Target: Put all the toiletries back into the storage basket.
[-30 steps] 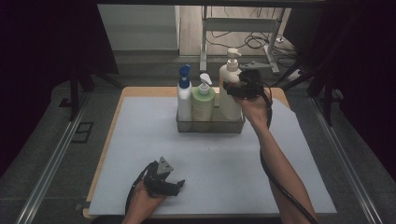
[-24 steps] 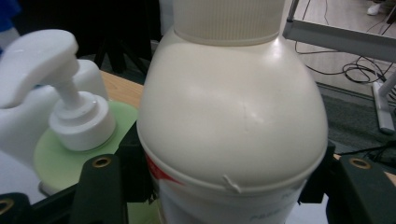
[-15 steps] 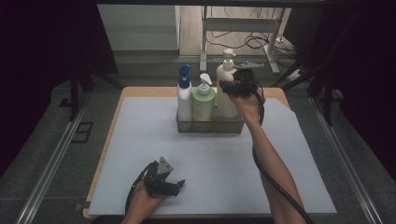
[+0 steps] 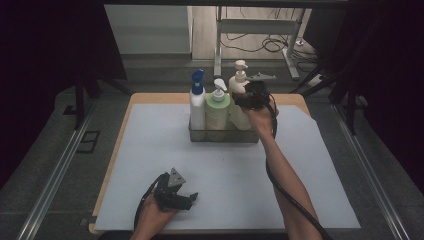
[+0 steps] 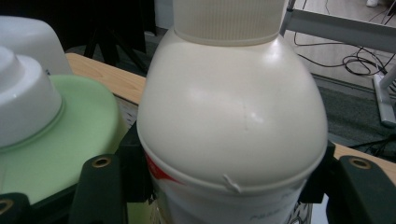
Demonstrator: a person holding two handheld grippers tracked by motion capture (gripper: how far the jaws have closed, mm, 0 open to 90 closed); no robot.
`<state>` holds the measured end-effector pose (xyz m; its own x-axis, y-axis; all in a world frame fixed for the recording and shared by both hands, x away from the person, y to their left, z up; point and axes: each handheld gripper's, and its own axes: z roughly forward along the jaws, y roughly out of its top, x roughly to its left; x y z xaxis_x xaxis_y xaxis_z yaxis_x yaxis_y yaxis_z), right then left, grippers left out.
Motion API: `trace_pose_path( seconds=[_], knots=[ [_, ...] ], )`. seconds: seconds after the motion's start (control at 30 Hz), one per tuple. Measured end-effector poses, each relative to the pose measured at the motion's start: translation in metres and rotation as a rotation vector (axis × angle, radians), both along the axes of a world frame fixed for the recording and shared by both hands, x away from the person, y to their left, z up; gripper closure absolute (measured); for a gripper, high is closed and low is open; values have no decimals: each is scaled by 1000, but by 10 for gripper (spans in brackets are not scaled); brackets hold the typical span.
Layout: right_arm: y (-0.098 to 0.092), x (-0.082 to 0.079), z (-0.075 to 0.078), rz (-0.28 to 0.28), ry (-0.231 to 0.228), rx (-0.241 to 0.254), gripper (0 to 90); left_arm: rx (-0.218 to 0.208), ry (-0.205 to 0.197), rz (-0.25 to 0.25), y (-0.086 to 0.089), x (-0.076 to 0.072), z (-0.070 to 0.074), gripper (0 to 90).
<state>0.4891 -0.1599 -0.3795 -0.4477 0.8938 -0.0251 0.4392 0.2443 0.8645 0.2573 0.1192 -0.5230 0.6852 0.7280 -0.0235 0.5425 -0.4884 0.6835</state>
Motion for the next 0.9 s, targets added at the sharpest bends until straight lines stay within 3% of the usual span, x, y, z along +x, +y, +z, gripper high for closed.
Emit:
trace_pose_path(
  seconds=[0.9],
  knots=[
    [-11,-26,-24,28,31,9,374,3,1,-1,0,0,0,124]
  ],
)
